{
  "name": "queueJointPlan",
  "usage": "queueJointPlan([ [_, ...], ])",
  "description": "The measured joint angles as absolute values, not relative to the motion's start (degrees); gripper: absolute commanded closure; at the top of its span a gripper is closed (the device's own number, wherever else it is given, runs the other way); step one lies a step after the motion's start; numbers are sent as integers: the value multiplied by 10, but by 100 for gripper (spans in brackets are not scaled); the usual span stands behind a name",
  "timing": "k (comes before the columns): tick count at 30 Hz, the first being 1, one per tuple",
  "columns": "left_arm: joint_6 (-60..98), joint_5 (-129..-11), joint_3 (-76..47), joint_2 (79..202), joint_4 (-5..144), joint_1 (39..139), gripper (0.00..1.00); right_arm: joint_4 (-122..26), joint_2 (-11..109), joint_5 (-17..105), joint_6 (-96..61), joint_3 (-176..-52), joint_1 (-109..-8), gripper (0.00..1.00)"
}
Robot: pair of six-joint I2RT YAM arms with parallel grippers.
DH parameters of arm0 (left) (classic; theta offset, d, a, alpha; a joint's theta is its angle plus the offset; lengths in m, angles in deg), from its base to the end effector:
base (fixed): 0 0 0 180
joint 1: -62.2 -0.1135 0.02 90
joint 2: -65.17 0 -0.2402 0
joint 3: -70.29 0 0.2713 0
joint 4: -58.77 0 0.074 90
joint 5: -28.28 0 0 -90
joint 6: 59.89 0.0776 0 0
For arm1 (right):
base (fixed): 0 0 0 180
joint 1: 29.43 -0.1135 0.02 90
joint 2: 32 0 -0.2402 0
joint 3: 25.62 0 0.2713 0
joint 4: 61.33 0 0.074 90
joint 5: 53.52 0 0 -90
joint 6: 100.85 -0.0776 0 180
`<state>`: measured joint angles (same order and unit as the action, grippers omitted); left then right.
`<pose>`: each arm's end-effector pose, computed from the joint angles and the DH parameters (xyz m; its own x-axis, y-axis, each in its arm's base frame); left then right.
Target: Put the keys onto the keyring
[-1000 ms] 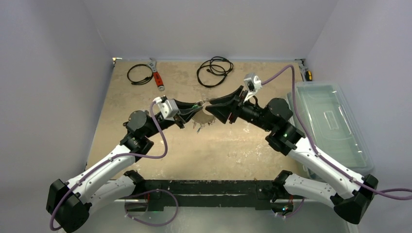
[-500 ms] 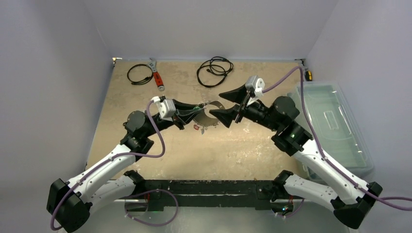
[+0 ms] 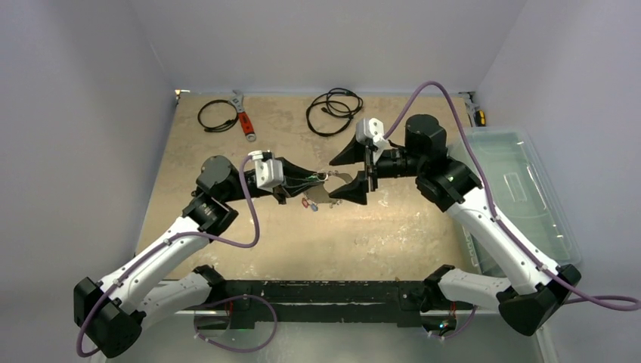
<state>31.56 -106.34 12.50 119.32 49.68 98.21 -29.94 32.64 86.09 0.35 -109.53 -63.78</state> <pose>0.1913 -0.2064 0.3539 0.2028 -0.1251 -0.9712 0.9679 0.1762 0.1794 0.2100 0.2151 0.3940 0.0204 -0.1385 -0.9902 -0.9954 0.0896 -0.0330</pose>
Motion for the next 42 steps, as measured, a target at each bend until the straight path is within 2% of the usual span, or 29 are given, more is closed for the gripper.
queueJointPlan([
  [1,324,-1068,121,1196,507,982,100,-292,328,876,8,-1095,-638,25],
  [5,343,-1083,114,1206,538,982,100,-280,329,904,16,-1096,-638,45],
  [8,355,-1094,109,1211,558,982,100,-273,332,915,23,-1100,-638,57],
  [13,368,-1110,98,1214,580,982,100,-266,347,915,25,-1106,-638,59],
  [17,369,-1116,96,1214,580,982,100,-259,356,911,27,-1106,-638,52],
  [19,369,-1118,96,1214,580,982,100,-256,357,909,29,-1106,-638,53],
  [25,368,-1128,96,1215,579,982,100,-262,354,901,31,-1103,-638,70],
  [27,368,-1132,96,1215,579,982,100,-263,354,899,32,-1103,-638,73],
  [30,366,-1137,96,1217,575,983,100,-263,355,897,31,-1103,-638,75],
  [35,357,-1138,96,1220,570,983,100,-262,355,895,31,-1103,-638,69],
  [38,351,-1141,96,1222,558,983,100,-262,357,896,33,-1103,-638,71],
  [40,346,-1141,96,1223,556,983,100,-262,359,898,34,-1103,-638,78],
  [42,338,-1141,96,1225,553,982,100,-260,361,898,34,-1103,-638,89],
])
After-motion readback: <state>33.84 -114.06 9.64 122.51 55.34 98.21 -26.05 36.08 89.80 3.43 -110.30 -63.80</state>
